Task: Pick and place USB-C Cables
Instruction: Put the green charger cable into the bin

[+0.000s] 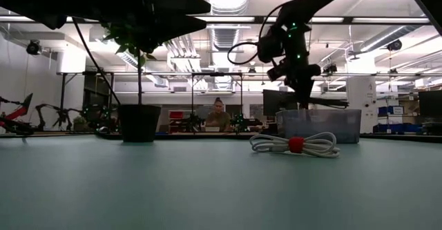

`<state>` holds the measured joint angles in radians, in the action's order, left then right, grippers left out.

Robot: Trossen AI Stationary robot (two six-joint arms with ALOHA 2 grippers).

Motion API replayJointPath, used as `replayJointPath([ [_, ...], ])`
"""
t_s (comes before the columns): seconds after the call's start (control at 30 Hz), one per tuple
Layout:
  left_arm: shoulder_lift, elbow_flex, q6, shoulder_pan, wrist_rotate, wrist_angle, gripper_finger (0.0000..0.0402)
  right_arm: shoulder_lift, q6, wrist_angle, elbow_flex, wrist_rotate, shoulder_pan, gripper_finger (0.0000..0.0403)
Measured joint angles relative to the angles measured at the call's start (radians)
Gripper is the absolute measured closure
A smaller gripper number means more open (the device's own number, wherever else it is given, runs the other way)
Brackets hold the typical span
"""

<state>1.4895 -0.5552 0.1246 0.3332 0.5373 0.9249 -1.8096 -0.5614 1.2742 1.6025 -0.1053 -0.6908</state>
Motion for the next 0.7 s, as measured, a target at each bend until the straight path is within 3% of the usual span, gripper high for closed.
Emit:
replayJointPath([
  [0.7, 0.0, 0.001, -0.009, -0.007, 0.003, 0.0, 0.0207, -0.008, -0.034, -0.083, -0.001, 0.028, -0.043, 0.038],
])
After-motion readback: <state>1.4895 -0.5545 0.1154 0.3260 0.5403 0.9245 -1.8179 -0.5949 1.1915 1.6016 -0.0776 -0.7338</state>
